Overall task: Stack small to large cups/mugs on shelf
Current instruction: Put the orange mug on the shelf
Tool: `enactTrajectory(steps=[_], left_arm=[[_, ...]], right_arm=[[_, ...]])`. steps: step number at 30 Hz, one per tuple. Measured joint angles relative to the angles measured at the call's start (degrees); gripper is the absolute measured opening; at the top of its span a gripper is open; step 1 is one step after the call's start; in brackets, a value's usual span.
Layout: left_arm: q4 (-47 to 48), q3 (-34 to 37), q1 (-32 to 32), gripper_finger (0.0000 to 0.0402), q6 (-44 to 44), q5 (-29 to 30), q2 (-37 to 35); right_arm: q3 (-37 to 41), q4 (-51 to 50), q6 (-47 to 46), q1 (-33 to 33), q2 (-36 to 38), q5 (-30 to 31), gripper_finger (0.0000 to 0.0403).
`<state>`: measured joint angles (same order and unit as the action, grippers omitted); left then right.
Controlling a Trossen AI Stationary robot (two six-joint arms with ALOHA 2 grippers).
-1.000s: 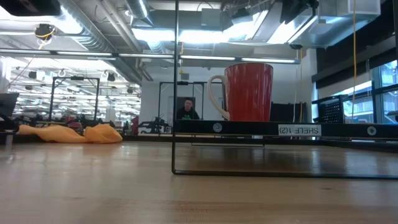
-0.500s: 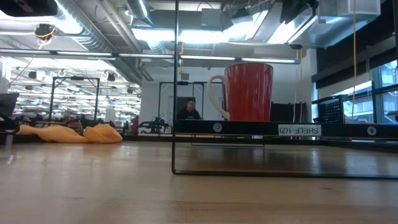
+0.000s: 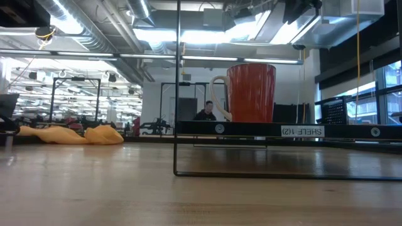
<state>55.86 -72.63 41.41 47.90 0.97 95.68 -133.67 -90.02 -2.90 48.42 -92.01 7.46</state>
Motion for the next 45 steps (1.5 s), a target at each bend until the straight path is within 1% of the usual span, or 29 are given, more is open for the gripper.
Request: enactTrajectory(steps=[8, 12, 17, 26, 29, 33, 39, 45], left_arm=[[-1.2, 1.4, 0.0, 0.0055, 0.0, 1.2, 0.0], [-5.1, 3.5, 0.0, 0.0055, 0.0, 0.6, 0.0], [-5.5, 4.4, 0.0, 0.0055, 0.0, 0.3, 0.0], [-5.6, 7.0, 0.0, 0.0055, 0.0, -4.6, 0.0], [-5.6, 7.3, -0.2, 0.0044, 0.0, -5.4, 0.0], [-5.5, 7.3, -1.4, 0.0009, 0.0, -5.4, 0.0], [-5.1, 7.3, -3.9, 0.0005, -0.1, -3.7, 0.0], [-1.8, 7.2, -6.1, 0.0003, -2.2, -2.6, -0.1]], right_arm=[[0.0, 0.0, 0.0, 0.0, 0.0, 0.0, 0.0110], [0.0, 0.0, 0.1, 0.0, 0.0, 0.0, 0.0110], [0.0, 0.0, 0.1, 0.0, 0.0, 0.0, 0.0110], [0.0, 0.0, 0.1, 0.0, 0.0, 0.0, 0.0110], [0.0, 0.0, 0.2, 0.0, 0.0, 0.0, 0.0110], [0.0, 0.0, 0.2, 0.0, 0.0, 0.0, 0.0110], [0.0, 0.0, 0.1, 0.0, 0.0, 0.0, 0.0110], [0.0, 0.0, -0.8, 0.0, 0.0, 0.0, 0.0110]])
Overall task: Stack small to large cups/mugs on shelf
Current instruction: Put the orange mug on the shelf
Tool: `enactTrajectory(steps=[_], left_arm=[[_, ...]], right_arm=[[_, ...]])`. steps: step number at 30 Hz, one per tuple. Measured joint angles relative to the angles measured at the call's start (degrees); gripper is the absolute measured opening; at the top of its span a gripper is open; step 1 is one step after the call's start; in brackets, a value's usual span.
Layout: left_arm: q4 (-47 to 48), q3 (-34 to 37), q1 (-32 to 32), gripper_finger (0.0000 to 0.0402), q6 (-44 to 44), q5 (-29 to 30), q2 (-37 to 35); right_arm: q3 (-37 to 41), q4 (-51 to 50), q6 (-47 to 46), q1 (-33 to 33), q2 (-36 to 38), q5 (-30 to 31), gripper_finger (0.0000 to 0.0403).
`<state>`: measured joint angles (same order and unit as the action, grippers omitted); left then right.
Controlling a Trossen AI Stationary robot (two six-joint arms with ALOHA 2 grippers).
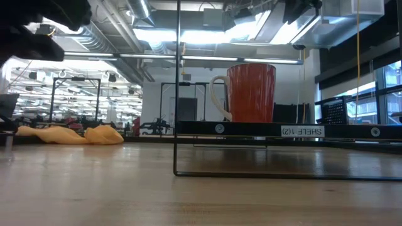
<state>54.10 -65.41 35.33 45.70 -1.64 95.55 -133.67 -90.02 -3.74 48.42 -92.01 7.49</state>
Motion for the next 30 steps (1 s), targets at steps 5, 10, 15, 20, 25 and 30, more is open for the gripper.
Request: enactTrajectory(steps=[5, 10, 15, 20, 25, 30], left_arm=[[1.1, 0.1, -3.3, 0.0002, -2.6, 0.5, -0.6], [1.3, 0.2, -10.4, 0.0002, -2.2, 0.5, -4.8], [1.3, -0.8, -19.4, 0.0001, 2.2, 0.4, -11.7], [1.3, -6.5, -26.4, 0.0001, 7.8, 2.3, -13.7], [6.5, -17.3, -31.9, 0.0001, 7.2, 5.2, -7.7], [14.9, -32.0, -34.8, 0.0001, 3.4, 5.4, 2.8]], right_arm=[[0.0, 0.0, -0.3, 0.0, 0.0, 0.0, 0.0110], [0.0, 0.0, -0.2, 0.0, 0.0, 0.0, 0.0110], [0.0, 0.0, -0.2, 0.0, 0.0, 0.0, 0.0110], [0.0, 0.0, -0.1, 0.0, 0.0, 0.0, 0.0110], [0.0, 0.0, -0.3, 0.0, 0.0, 0.0, 0.0110], [0.0, 0.0, -0.3, 0.0, 0.0, 0.0, 0.0110]])
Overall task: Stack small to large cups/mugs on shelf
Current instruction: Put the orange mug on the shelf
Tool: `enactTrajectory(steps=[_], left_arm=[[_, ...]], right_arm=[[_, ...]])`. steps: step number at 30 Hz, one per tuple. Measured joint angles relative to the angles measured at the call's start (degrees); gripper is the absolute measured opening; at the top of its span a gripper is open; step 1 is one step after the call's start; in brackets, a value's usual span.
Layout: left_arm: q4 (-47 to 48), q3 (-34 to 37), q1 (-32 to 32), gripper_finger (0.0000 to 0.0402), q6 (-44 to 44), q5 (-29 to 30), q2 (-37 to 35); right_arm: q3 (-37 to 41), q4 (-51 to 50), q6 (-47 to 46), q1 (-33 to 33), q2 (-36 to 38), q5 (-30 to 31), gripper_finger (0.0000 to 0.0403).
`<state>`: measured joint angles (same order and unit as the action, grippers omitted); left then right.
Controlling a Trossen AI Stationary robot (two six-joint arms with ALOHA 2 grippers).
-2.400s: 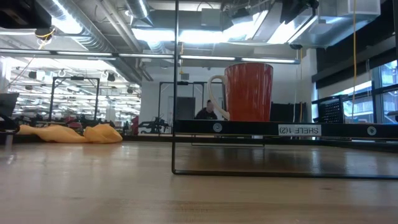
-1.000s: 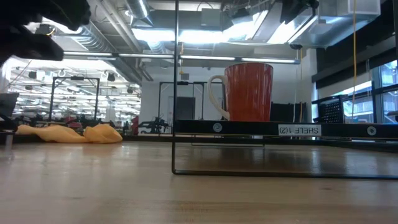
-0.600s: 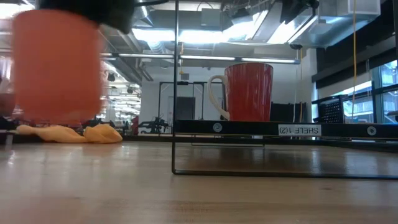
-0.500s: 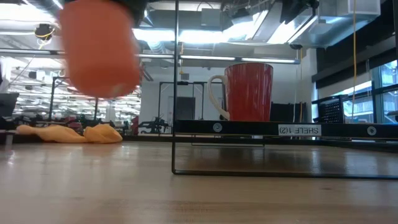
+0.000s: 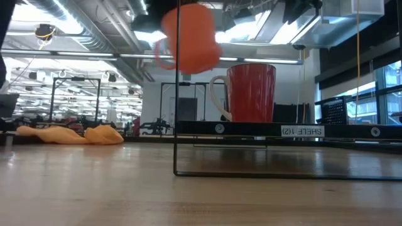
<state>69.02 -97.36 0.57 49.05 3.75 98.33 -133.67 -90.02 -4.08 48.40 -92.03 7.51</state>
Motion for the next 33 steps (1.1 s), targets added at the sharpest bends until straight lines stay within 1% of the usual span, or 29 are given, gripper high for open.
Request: enactTrajectory(steps=[5, 7, 9, 12, 16, 26, 33], left_arm=[[1.4, -12.2, 0.1, 0.0001, -1.1, -1.4, 8.0], [1.4, -15.2, 0.2, 0.0002, -0.2, -1.6, 10.0], [2.1, -16.6, 0.5, 0.0003, 1.5, -1.9, 11.5], [2.2, -16.9, 1.8, 0.0002, 4.6, -4.1, 12.7], [1.8, -17.0, 4.4, 0.0002, 9.1, -4.3, 13.2], [-4.2, -17.1, 9.0, 0.0002, 20.2, 1.7, 14.9], [-7.3, -17.1, 12.4, 0.0002, 25.6, 3.0, 17.1]], right_arm=[[0.0, 0.0, 0.1, 0.0, 0.0, 0.0, 0.0110], [0.0, 0.0, 0.1, 0.0, 0.0, 0.0, 0.0110], [0.0, 0.0, 0.2, 0.0, 0.0, 0.0, 0.0110], [0.0, 0.0, 0.7, 0.0, 0.0, 0.0, 0.0110], [0.0, 0.0, 0.9, 0.0, 0.0, 0.0, 0.0110], [0.0, 0.0, 0.2, -1.8, 0.0, 0.0, 0.0110], [0.0, 0.0, 1.6, -2.3, 0.0, 0.5, 0.0110]])
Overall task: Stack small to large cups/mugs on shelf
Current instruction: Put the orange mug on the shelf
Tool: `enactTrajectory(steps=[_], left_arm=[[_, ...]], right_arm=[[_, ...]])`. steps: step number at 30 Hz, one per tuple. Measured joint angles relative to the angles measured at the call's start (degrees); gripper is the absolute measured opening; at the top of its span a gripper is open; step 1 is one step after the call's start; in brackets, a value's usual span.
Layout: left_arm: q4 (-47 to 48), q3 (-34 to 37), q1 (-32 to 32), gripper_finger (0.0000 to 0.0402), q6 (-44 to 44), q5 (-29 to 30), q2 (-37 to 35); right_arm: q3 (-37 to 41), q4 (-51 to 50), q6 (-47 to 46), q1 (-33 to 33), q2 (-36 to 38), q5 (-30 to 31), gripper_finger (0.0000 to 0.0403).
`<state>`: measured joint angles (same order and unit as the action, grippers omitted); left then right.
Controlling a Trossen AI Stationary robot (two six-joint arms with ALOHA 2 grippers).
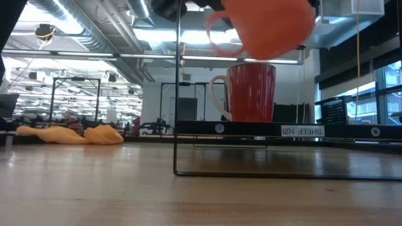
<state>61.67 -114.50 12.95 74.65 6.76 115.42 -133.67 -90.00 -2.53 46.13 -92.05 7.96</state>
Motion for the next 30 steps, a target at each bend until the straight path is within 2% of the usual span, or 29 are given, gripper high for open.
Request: enactTrajectory(steps=[9, 18, 30], left_arm=[[-3.2, 0.1, 2.1, 0.0002, 6.1, 0.2, 3.3], [-4.7, 0.2, -0.4, 0.0002, 4.7, -1.2, 5.9], [-2.6, 0.1, -2.2, 0.0003, 1.6, -1.6, 5.8]], right_arm=[[0.0, 0.0, 0.2, 0.0, -0.1, 0.0, 0.0110], [0.0, 0.0, 1.1, -0.4, -0.1, -1.5, 0.0110], [0.0, 0.0, 1.2, -0.4, -0.1, -1.5, 0.0110]])
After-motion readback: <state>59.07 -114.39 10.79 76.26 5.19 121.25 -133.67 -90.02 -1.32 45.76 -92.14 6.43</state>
